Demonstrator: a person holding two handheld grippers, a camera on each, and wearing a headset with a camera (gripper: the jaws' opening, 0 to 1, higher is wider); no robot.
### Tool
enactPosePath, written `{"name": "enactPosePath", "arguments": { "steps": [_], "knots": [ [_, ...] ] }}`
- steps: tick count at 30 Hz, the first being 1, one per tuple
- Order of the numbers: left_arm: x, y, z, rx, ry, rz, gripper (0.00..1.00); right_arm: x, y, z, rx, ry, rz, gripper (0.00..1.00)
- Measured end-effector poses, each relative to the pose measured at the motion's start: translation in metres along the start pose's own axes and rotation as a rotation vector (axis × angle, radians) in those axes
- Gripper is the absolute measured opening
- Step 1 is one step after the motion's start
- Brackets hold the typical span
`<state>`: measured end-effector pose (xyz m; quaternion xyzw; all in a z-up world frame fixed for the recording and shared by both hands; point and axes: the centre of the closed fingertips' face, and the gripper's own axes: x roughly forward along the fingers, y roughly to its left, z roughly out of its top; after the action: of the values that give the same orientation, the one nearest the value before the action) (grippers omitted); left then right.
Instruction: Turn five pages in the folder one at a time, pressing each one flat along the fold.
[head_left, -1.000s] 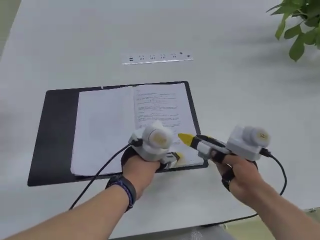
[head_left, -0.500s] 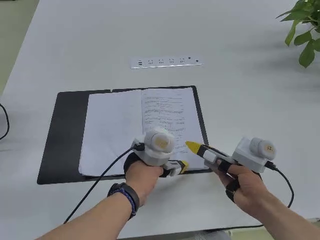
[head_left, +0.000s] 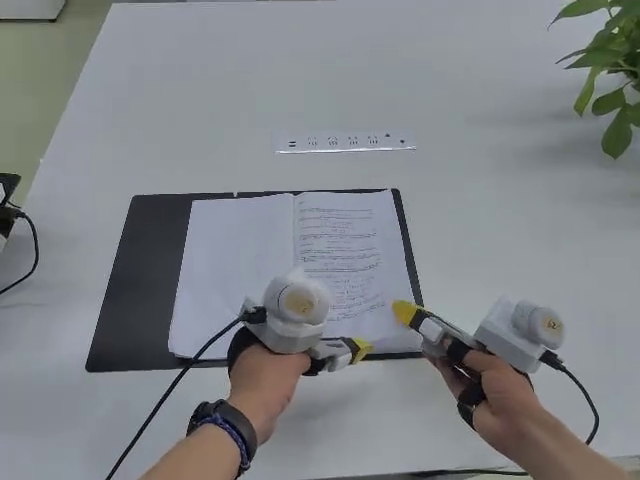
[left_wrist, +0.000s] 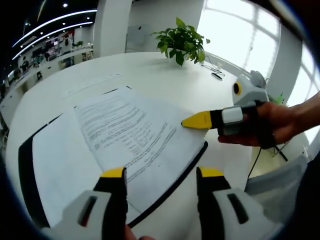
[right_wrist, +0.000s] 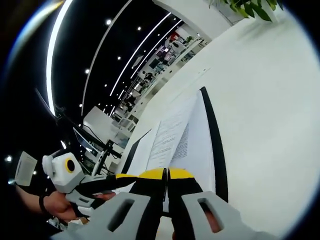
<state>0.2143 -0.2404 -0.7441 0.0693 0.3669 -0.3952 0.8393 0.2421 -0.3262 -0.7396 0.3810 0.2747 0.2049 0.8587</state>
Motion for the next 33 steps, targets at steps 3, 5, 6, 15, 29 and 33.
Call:
{"name": "enactPosePath", "arguments": {
  "steps": [3,5,6,15,29,33],
  "knots": [
    [-0.008,0.004,-0.002,-0.043,-0.026,0.013,0.56,0.001,0.006,0.001,0.012,-0.019,0.002,0.0],
    [-0.015,0.005,-0.005,-0.053,-0.034,0.019,0.57,0.001,0.009,0.001,0.015,-0.024,0.004,0.0],
    [-0.016,0.006,-0.006,-0.056,-0.036,0.021,0.57,0.002,0.011,0.001,0.016,-0.025,0.005,0.0],
    [-0.038,0.025,-0.011,-0.067,-0.054,0.046,0.6,0.002,0.026,0.004,0.002,-0.03,0.015,0.0],
    [-0.075,0.049,-0.003,-0.053,-0.114,0.101,0.62,0.007,0.067,0.01,-0.081,-0.035,0.073,0.0],
    [-0.083,0.062,0.0,-0.062,-0.137,0.124,0.62,0.01,0.076,0.01,-0.102,-0.037,0.085,0.0]
  ]
}}
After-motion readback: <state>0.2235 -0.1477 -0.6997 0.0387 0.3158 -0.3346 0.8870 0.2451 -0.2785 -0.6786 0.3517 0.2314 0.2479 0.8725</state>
